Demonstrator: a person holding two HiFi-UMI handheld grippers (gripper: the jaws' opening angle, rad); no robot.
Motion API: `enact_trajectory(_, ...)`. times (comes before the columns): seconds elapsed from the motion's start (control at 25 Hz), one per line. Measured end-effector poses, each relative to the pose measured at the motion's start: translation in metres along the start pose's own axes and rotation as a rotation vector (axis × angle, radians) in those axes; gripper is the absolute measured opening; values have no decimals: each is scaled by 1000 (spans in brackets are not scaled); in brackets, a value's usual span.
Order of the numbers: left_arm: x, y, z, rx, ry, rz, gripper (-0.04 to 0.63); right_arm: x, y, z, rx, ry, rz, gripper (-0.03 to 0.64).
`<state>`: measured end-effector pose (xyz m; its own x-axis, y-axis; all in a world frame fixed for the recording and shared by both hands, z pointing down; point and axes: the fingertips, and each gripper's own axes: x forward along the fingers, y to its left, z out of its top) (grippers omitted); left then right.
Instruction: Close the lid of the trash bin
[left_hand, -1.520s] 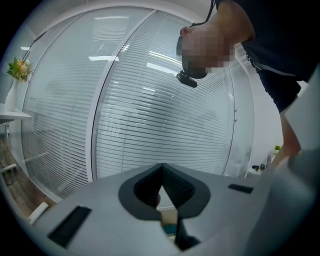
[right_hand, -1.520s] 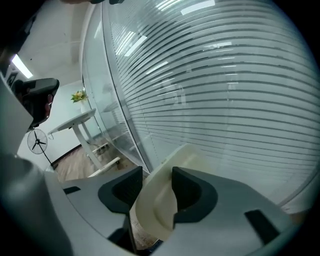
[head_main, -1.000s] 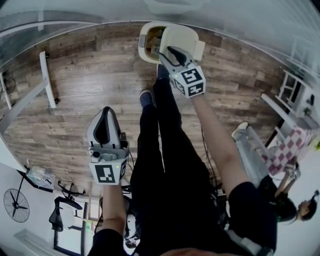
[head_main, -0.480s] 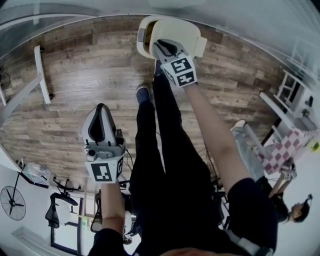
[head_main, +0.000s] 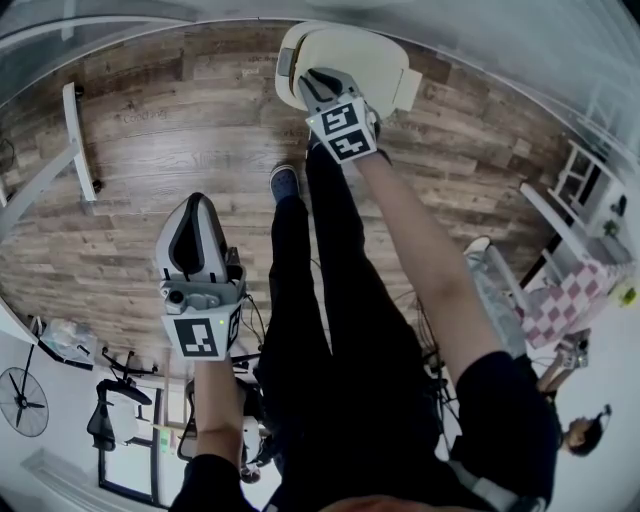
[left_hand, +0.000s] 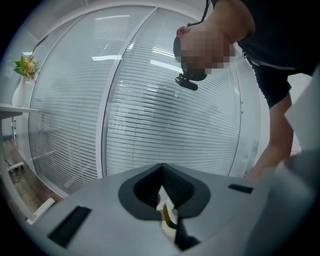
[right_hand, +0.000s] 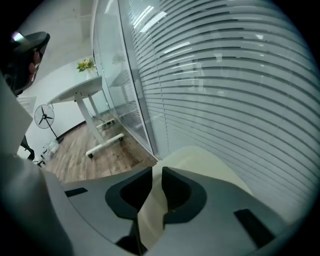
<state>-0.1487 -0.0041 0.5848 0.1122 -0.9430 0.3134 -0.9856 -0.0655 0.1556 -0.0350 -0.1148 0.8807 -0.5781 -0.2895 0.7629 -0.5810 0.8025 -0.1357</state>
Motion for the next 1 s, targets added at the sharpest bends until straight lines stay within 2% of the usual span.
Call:
enact_trajectory(0.36,-6,-4,-22,-3,48,-42,6,37,2,-24,10,105,1,54)
enact_trajectory(0.72,-5,4,-23,-1,57,-42,6,51,-1,-33,60,150,-26,52)
enact_trajectory(1.0,-8,6,-17,0,49,-36,6,51,-2,-34,72,135,-35,52)
